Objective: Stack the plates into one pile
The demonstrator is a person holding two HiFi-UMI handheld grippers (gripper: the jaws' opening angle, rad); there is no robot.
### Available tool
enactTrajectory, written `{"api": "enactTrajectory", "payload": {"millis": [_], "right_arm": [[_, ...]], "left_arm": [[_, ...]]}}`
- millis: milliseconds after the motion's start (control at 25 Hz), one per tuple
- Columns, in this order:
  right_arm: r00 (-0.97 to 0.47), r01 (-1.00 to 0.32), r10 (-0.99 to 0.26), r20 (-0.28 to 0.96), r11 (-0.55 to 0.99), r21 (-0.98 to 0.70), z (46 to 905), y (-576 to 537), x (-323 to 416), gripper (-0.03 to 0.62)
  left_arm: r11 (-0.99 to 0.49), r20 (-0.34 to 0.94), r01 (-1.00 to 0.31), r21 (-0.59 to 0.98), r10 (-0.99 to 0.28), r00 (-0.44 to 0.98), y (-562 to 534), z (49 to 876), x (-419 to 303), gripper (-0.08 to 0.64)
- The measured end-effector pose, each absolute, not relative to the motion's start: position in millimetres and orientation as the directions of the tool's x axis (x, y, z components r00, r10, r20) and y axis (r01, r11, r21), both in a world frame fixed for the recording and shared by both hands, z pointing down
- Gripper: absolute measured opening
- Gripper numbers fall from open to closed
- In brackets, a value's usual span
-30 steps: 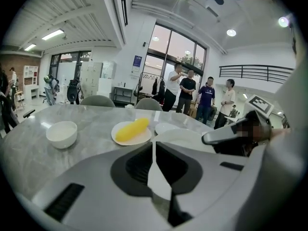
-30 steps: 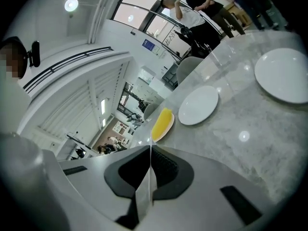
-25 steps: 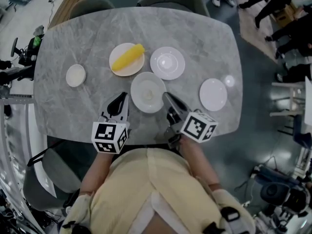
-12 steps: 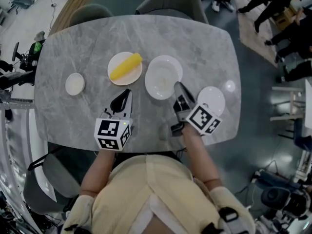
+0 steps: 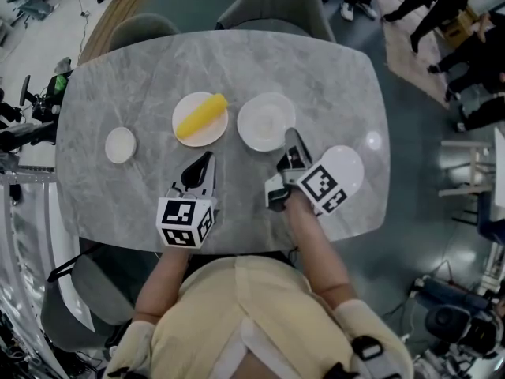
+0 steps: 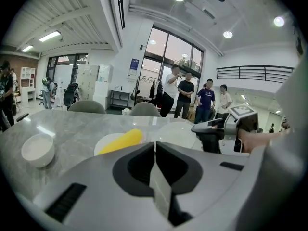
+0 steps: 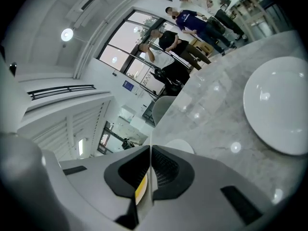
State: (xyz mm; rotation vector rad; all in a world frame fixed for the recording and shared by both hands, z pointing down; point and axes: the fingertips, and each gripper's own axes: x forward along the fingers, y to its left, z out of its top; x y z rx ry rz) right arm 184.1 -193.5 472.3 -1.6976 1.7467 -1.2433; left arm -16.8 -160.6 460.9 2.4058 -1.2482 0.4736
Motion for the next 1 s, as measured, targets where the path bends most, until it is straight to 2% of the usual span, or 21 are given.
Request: {"api": "enactTrajectory", "payload": {"millis": [200,840,920,1000], "right_arm": [[-0.100,-0.550,-0.932,0.349,-0.240,-0.800,495,-192,192,0.012],[0.031,-0.722,-0.832,0.554,-0.402,-0.564,544,-186,200,0.025],[0.053,-0.773,-0.813,0.579,-0.401,-0.492,546,-185,200,0.037],[0.067,-0.816,-0.803,0.592,-0.386,-0.430,546,-184,199,0.100]], "left_arm": [[-0.516,0.462,-0.839,0.171,-0.710,0.531,-165,462,-20,0.005],[-0.515,0.482,-0.838,0.178,-0.697,0.531,-166,468,-26,0.005],[-0.518,0.483,-0.836,0.178,-0.694,0.534,-165,468,-27,0.005],[-0.522,0.484,-0.834,0.179,-0.691,0.537,-162,468,-26,0.005]]}}
